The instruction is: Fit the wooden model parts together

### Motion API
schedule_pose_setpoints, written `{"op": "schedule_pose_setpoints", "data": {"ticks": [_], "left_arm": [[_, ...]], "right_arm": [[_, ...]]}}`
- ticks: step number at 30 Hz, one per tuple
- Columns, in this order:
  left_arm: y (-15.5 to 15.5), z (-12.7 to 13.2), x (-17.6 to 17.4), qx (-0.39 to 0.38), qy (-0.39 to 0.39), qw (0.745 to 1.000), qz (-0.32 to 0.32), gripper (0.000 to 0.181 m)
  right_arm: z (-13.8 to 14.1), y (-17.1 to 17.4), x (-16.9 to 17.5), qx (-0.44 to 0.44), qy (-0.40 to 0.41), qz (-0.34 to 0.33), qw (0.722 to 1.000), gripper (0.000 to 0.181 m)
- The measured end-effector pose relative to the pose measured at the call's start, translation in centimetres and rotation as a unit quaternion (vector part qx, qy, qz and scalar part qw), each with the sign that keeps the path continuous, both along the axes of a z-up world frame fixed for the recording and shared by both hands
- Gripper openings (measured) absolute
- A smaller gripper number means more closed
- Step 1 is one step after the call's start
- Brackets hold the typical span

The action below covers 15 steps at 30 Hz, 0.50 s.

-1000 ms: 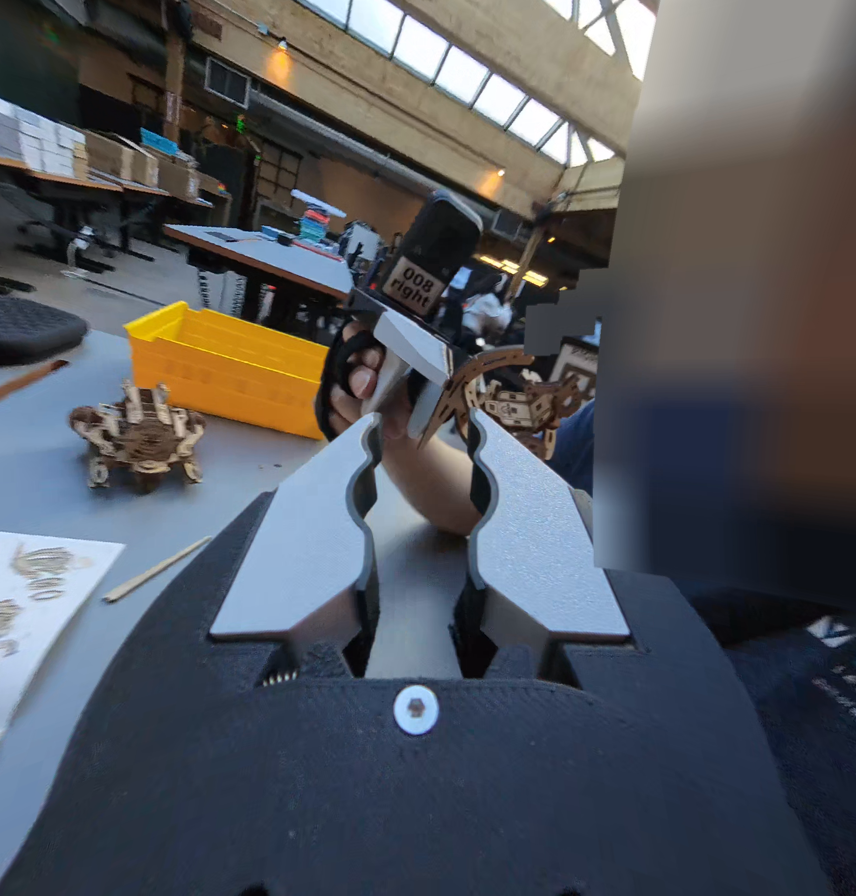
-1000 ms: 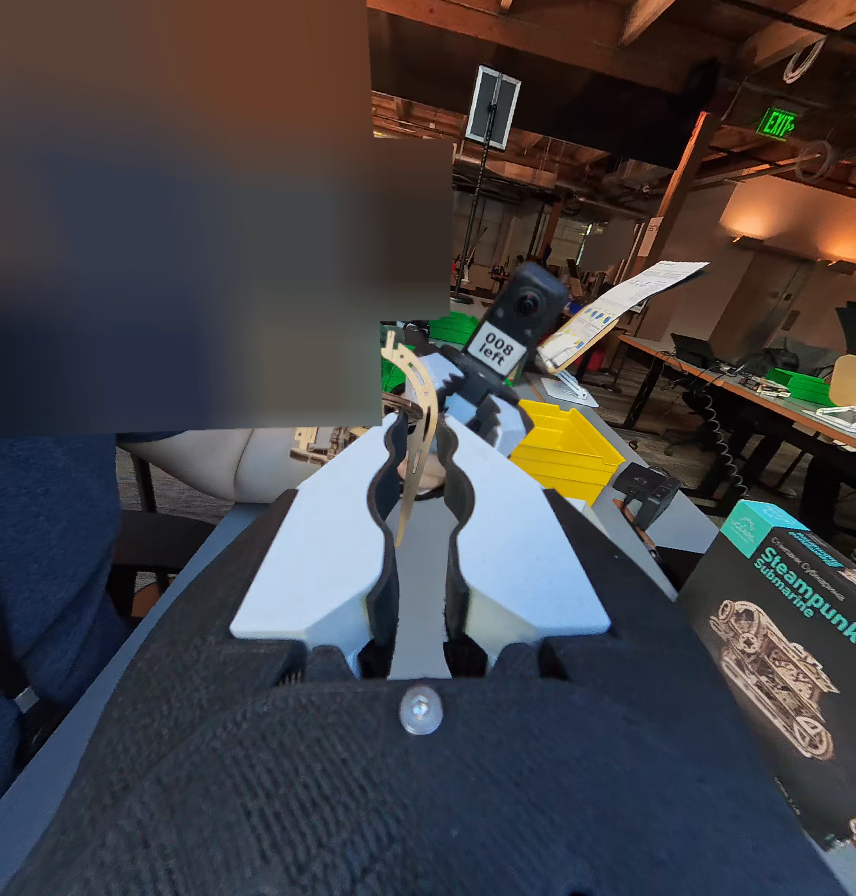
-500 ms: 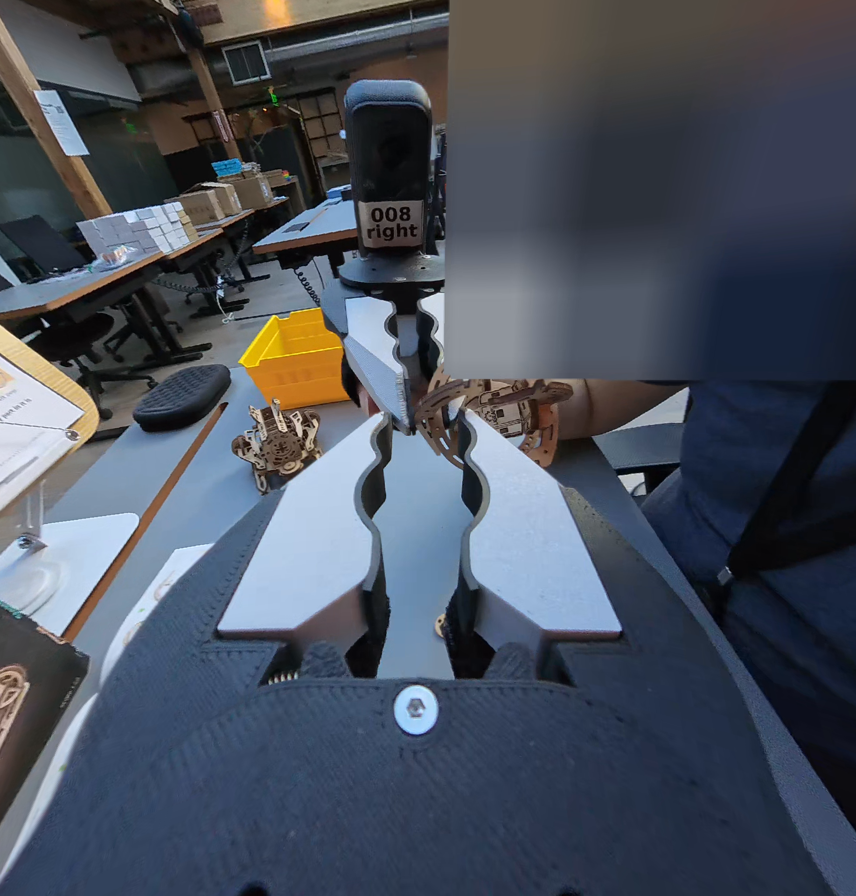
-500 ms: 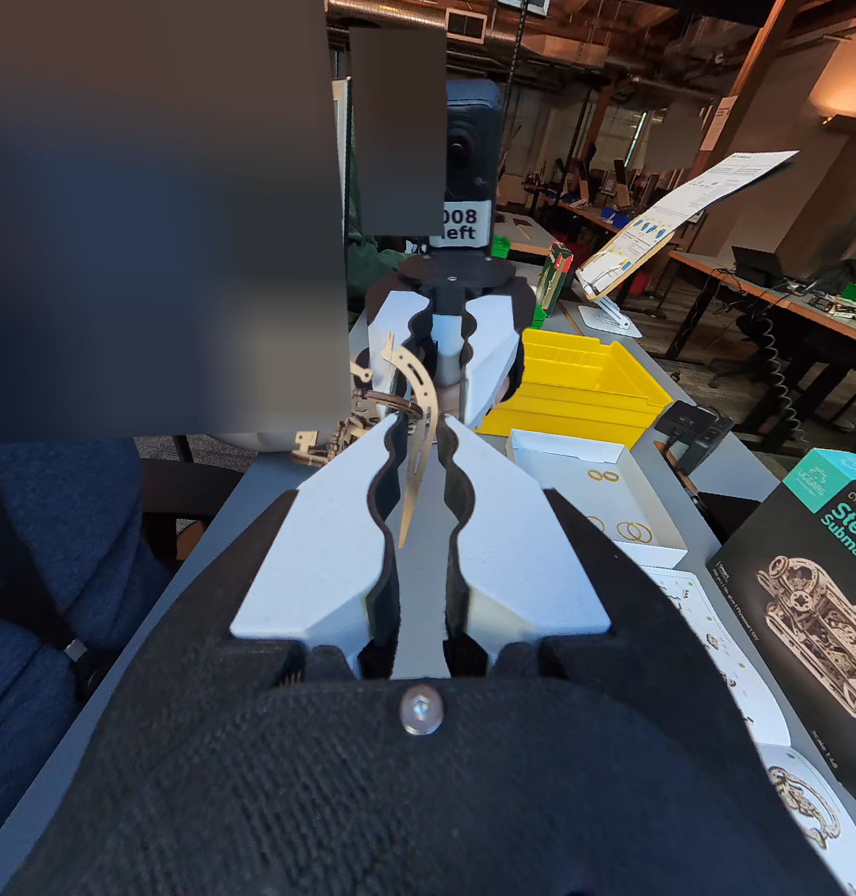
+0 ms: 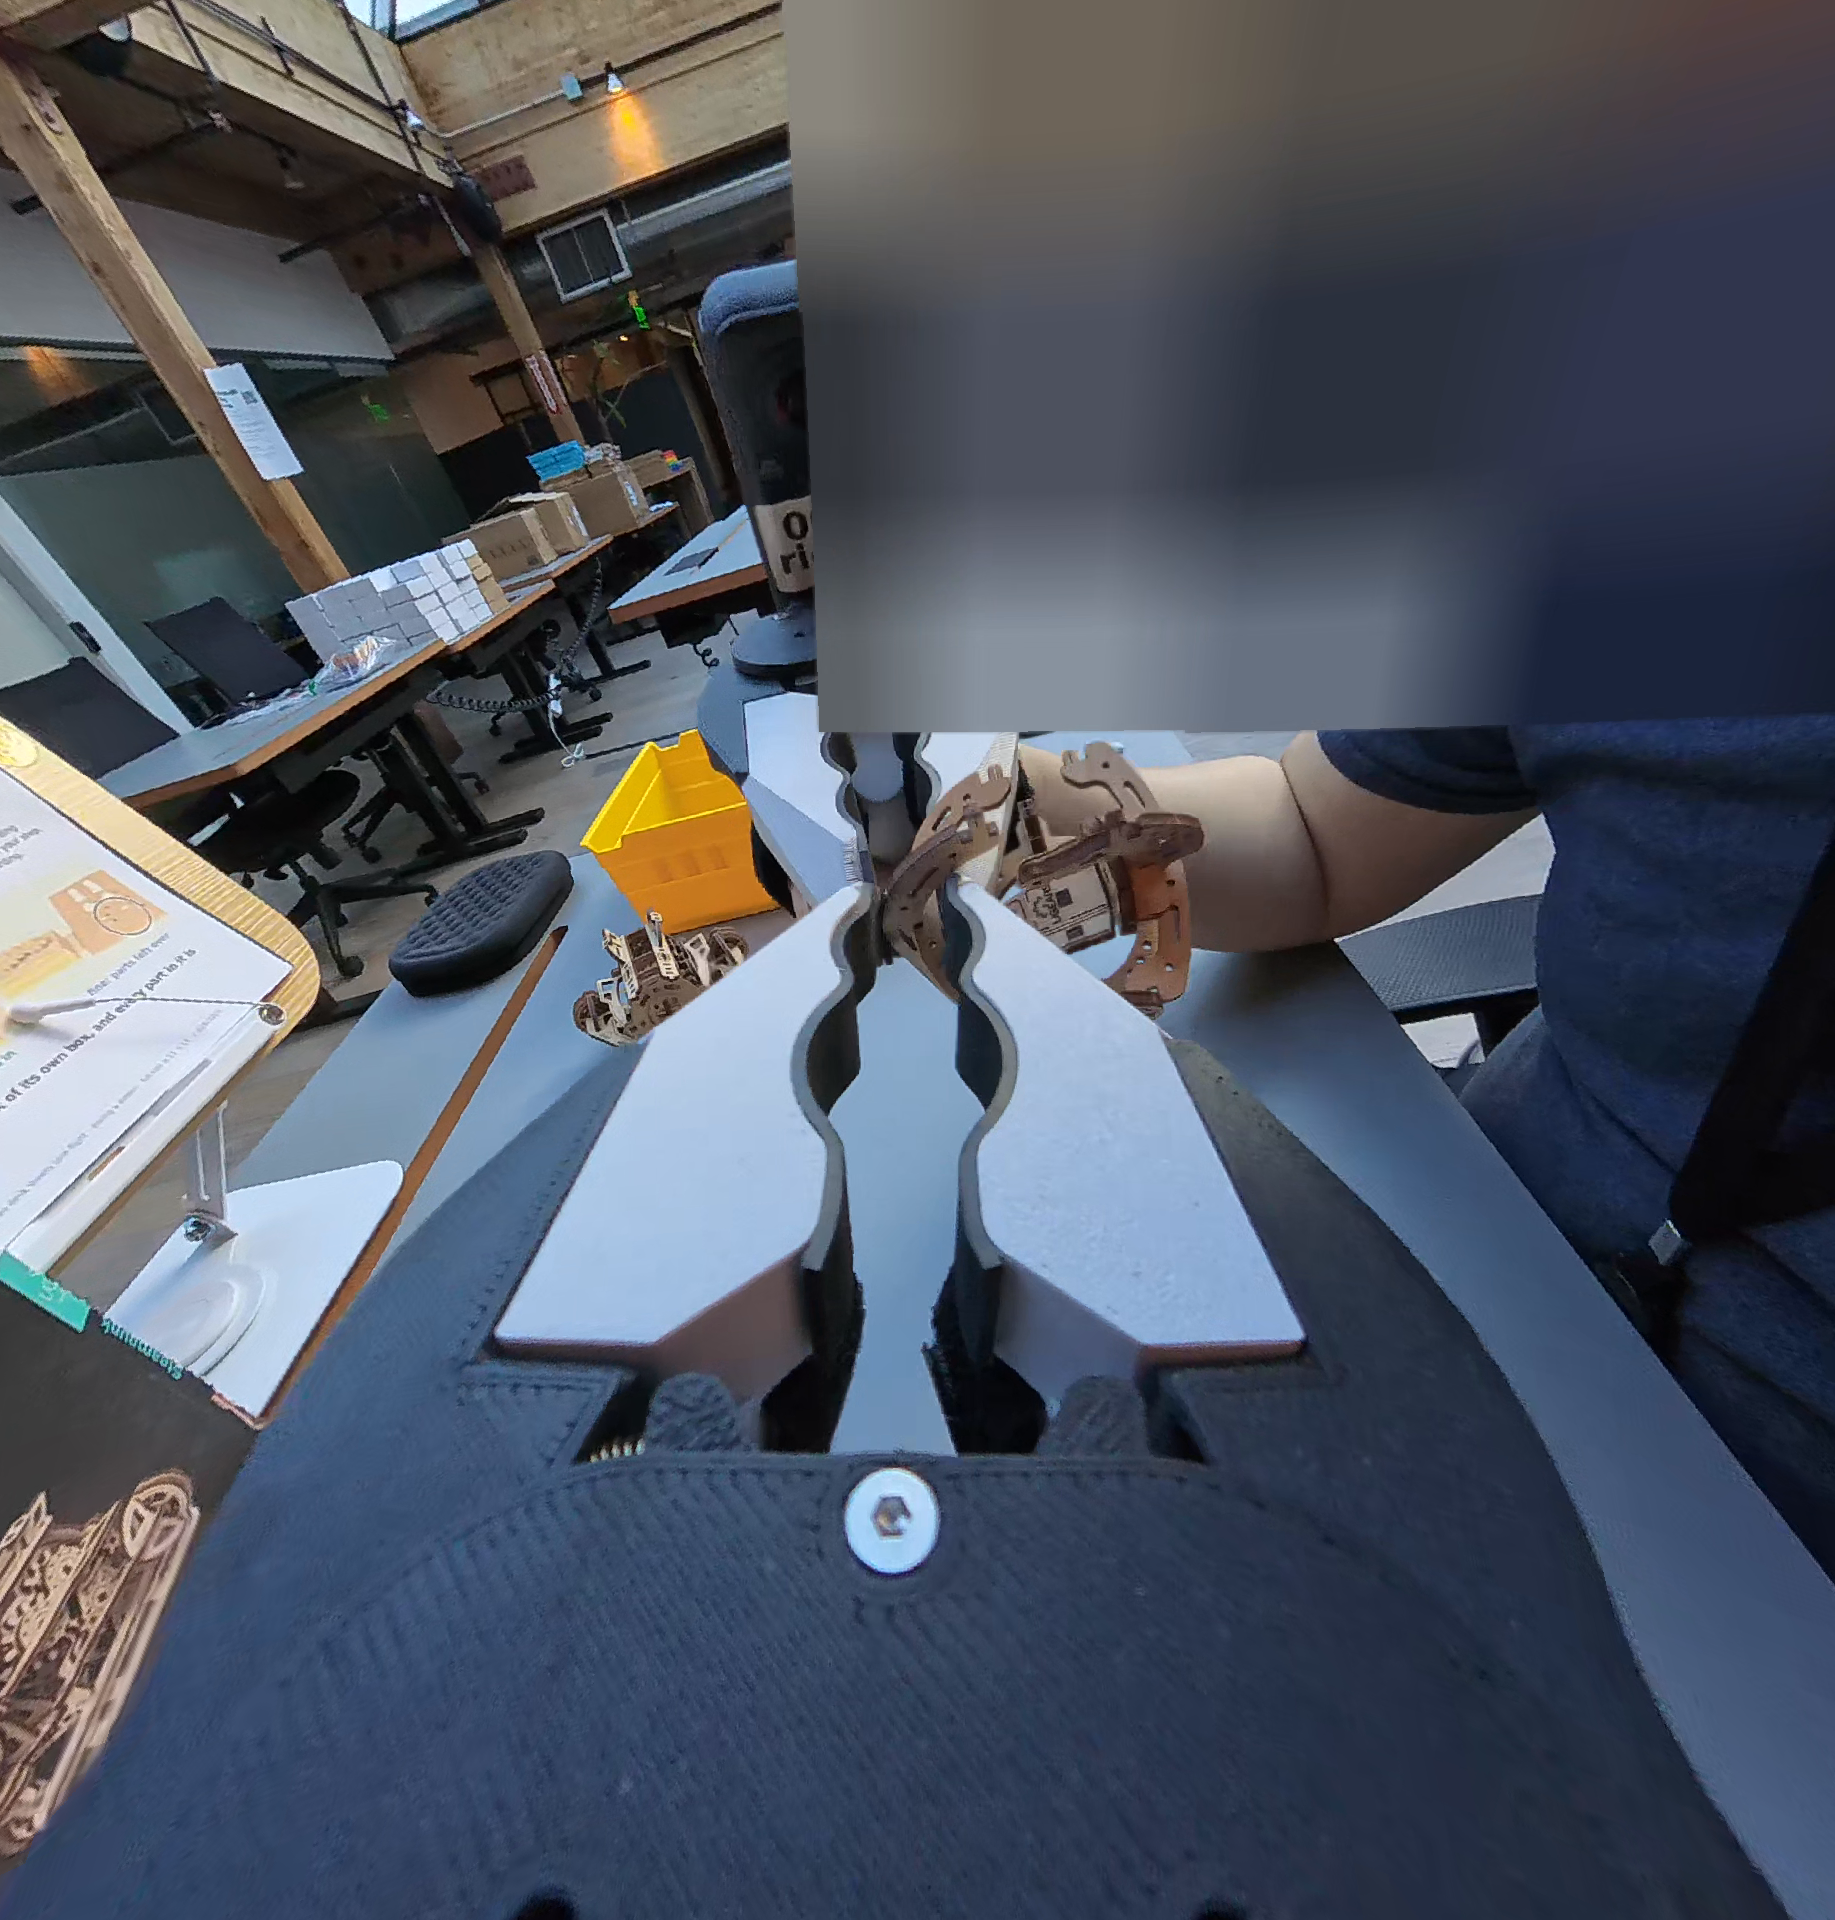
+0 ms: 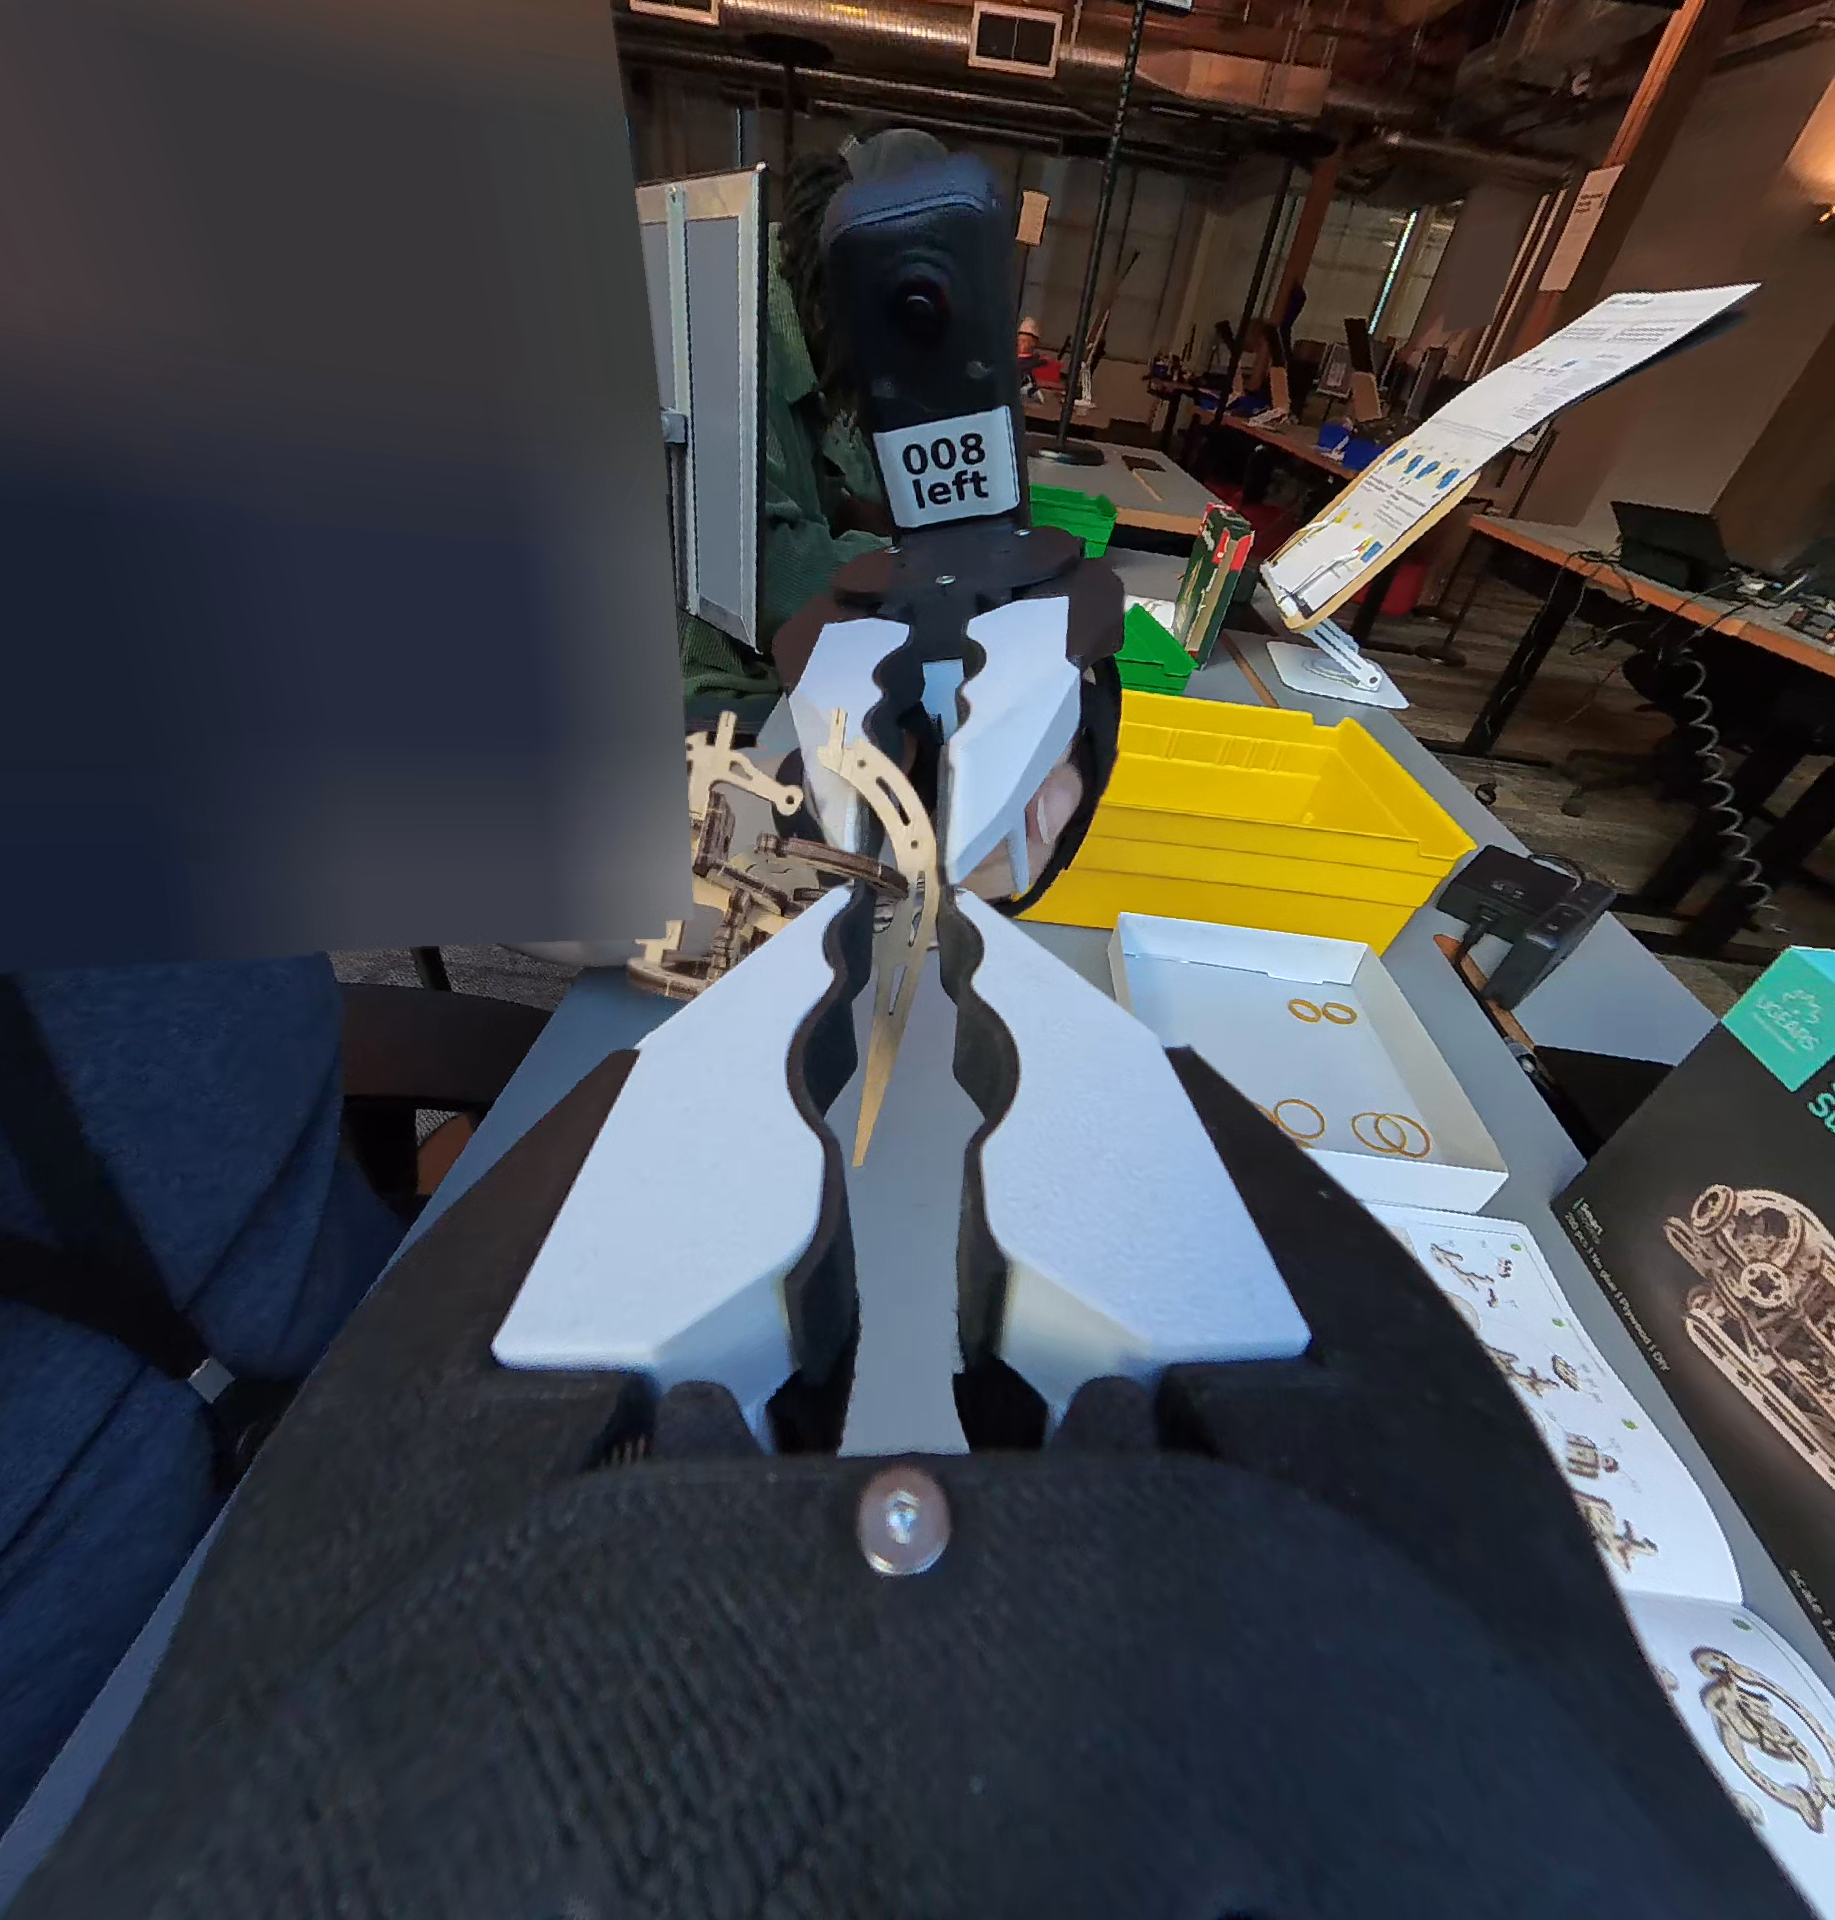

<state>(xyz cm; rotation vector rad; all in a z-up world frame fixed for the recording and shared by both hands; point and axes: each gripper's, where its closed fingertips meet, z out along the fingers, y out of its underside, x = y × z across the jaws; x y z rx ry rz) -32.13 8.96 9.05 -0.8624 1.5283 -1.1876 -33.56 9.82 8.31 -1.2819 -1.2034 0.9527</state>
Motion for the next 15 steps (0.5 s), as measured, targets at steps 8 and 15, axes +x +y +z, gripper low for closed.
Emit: {"op": "schedule_pose_setpoints", "data": {"ticks": [8,15], "left_arm": [[1.0,1.5,-0.6,-0.014,-0.041,0.999,0.021,0.008],[2.2,3.8,-2.2,-0.037,-0.112,0.993,0.029,0.008]], "right_arm": [[1.8,0.7,1.0,0.000,0.055,-0.014,0.998,0.027],[3.4,1.4,3.7,-0.028,0.138,0.003,0.990,0.028]]}}
